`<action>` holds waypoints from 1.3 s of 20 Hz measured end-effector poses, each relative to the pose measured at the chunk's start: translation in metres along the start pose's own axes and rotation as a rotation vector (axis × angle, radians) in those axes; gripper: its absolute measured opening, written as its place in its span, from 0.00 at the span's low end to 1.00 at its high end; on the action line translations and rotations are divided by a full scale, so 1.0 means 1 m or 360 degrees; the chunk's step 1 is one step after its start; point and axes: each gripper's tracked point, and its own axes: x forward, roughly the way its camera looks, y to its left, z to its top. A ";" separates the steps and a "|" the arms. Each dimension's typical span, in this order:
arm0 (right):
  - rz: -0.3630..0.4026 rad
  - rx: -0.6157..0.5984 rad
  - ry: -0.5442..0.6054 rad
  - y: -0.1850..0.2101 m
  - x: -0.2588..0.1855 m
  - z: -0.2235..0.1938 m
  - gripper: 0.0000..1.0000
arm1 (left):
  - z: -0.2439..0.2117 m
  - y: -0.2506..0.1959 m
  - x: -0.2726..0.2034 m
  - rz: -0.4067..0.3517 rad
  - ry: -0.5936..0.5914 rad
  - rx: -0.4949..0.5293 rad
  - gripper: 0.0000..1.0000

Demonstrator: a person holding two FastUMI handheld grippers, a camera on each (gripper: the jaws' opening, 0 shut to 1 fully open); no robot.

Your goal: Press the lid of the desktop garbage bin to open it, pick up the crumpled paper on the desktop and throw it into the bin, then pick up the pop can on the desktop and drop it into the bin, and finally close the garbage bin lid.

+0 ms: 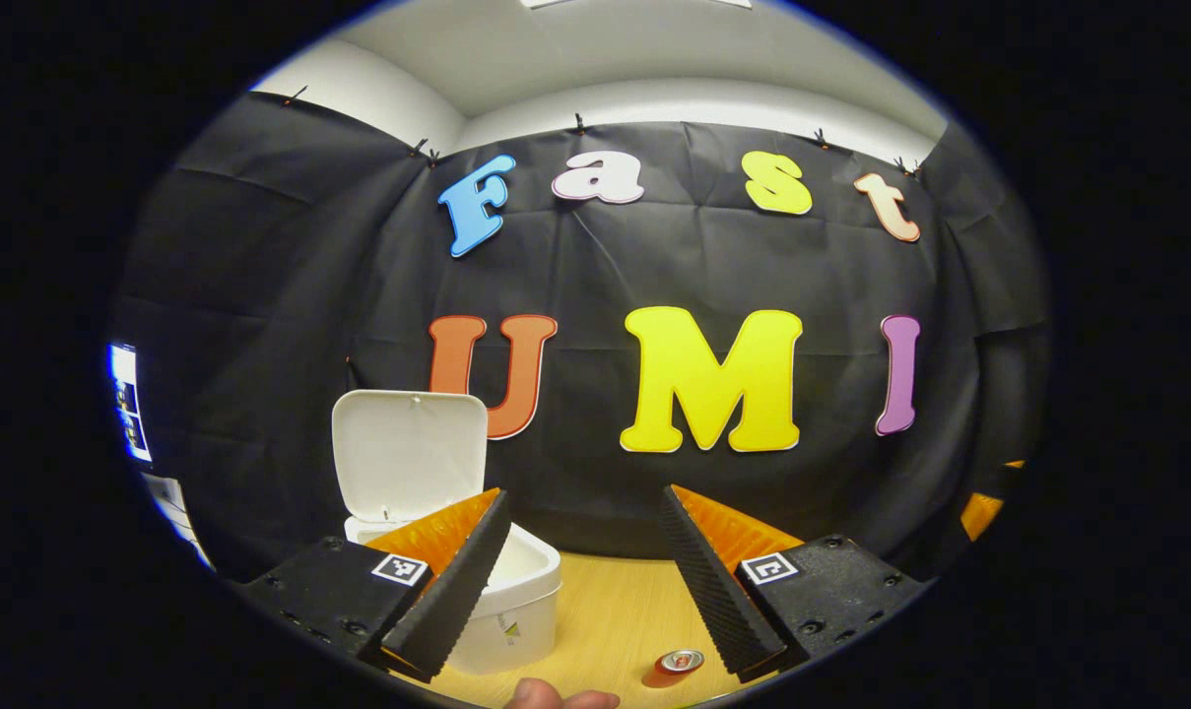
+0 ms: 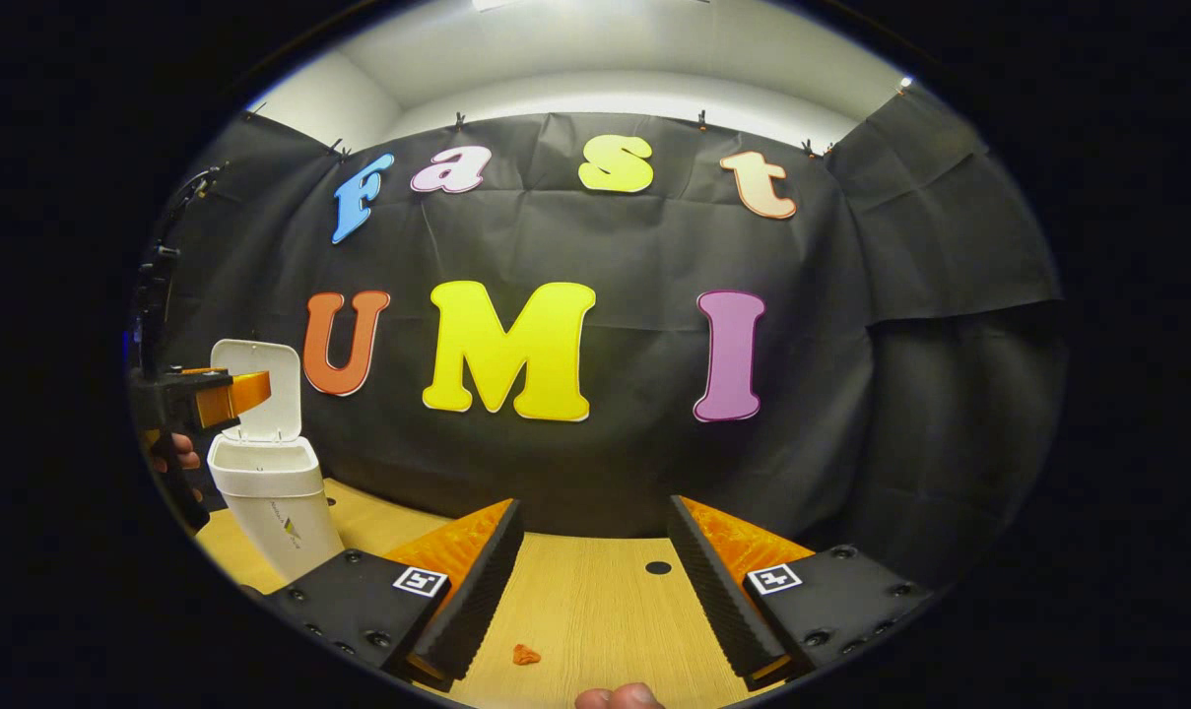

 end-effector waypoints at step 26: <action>0.0558 -0.0147 0.0883 0.060 0.041 -0.274 0.95 | -0.043 -0.005 -0.092 -0.0014 0.0303 0.0196 0.99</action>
